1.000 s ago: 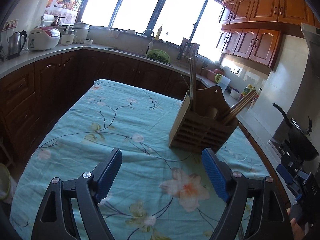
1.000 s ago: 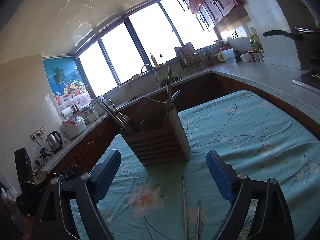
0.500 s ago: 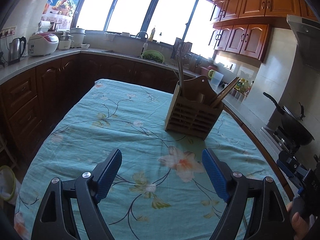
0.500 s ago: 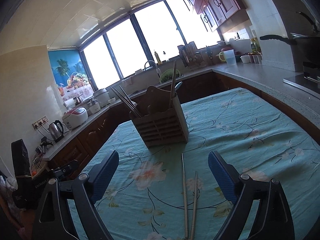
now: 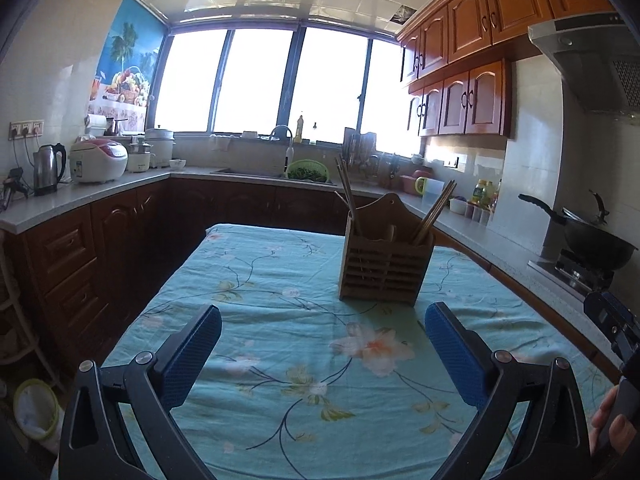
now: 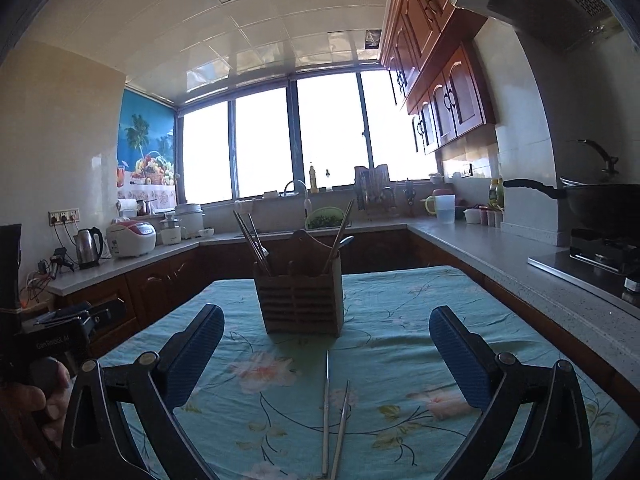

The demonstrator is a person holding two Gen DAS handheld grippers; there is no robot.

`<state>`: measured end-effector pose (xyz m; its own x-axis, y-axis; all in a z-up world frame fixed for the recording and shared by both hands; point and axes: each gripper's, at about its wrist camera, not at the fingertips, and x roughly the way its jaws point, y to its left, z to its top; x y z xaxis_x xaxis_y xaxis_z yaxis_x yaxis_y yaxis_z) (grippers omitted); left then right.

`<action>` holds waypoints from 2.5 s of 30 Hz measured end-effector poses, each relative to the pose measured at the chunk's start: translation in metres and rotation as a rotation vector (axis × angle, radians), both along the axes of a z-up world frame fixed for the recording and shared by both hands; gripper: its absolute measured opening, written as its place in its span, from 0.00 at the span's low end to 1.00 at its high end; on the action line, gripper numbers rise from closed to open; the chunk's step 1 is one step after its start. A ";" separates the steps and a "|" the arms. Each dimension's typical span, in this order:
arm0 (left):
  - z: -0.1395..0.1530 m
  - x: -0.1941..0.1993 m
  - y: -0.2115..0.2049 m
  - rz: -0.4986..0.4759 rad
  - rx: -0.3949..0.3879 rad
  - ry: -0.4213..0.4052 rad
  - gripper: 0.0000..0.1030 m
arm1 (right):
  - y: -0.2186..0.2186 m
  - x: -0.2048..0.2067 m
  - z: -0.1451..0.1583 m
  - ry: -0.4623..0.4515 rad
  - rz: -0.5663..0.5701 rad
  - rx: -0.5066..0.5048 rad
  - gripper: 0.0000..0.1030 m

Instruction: Organize utensils

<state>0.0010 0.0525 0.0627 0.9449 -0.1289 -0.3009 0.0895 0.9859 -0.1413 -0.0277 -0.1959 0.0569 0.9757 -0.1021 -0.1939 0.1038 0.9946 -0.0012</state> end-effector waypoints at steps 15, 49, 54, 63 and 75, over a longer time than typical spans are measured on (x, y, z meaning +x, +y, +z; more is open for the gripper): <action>-0.025 -0.011 -0.030 -0.002 0.131 0.050 0.99 | -0.003 -0.006 -0.040 0.118 -0.028 0.005 1.00; -0.032 -0.013 -0.024 0.024 0.122 0.019 0.99 | -0.007 -0.021 -0.039 0.049 -0.052 0.003 1.00; -0.035 -0.014 -0.023 0.024 0.117 0.011 0.99 | -0.004 -0.022 -0.038 0.036 -0.044 -0.008 1.00; -0.036 -0.017 -0.025 0.024 0.126 0.000 0.99 | -0.003 -0.021 -0.039 0.037 -0.040 -0.002 1.00; -0.037 -0.017 -0.028 0.024 0.134 -0.001 0.99 | -0.002 -0.021 -0.038 0.035 -0.035 -0.001 1.00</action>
<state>-0.0161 0.0242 0.0260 0.9475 -0.0649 -0.3130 0.0656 0.9978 -0.0083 -0.0488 -0.1981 0.0186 0.9641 -0.1361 -0.2279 0.1382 0.9904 -0.0067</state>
